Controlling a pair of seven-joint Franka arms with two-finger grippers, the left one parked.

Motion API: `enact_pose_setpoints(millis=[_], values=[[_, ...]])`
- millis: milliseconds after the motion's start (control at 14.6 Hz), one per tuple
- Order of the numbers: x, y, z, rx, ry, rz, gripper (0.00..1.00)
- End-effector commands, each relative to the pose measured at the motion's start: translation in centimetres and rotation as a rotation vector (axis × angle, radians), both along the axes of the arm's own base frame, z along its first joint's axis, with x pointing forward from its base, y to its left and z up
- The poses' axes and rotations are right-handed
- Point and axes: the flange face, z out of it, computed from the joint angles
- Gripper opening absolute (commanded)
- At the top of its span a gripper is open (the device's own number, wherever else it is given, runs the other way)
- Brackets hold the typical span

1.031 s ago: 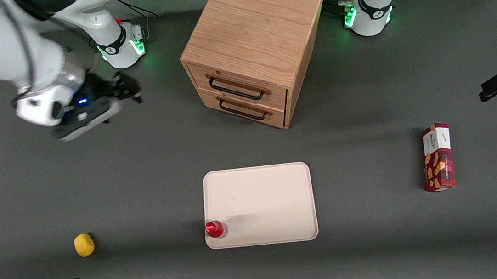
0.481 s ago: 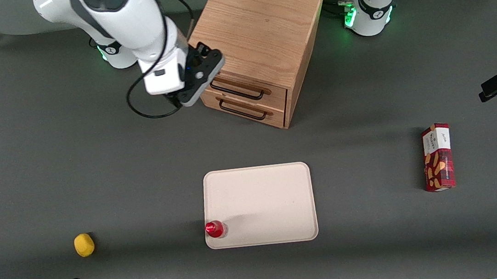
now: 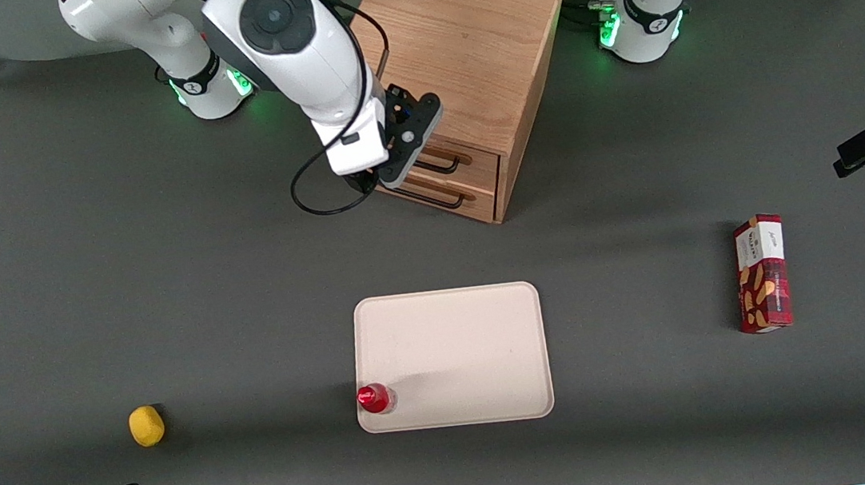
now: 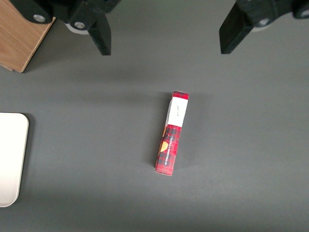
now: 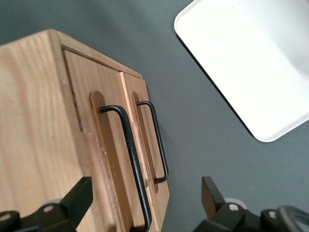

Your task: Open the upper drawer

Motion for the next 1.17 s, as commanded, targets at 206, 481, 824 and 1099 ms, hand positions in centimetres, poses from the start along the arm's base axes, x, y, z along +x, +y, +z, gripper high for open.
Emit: enact_pose_setpoints(millis=[206,481,824,1099], values=[[-0.3,0.0,-5.7,-0.027,0.036,0.060,1.00],[-0.6,-0.8,-6.8,-0.041,0.054,0.101,1.00],[-0.2,-1.0,-8.2,-0.045,0.067,0.116,1.00],[-0.2,-1.0,-8.7,-0.049,0.073,0.118,1.00]])
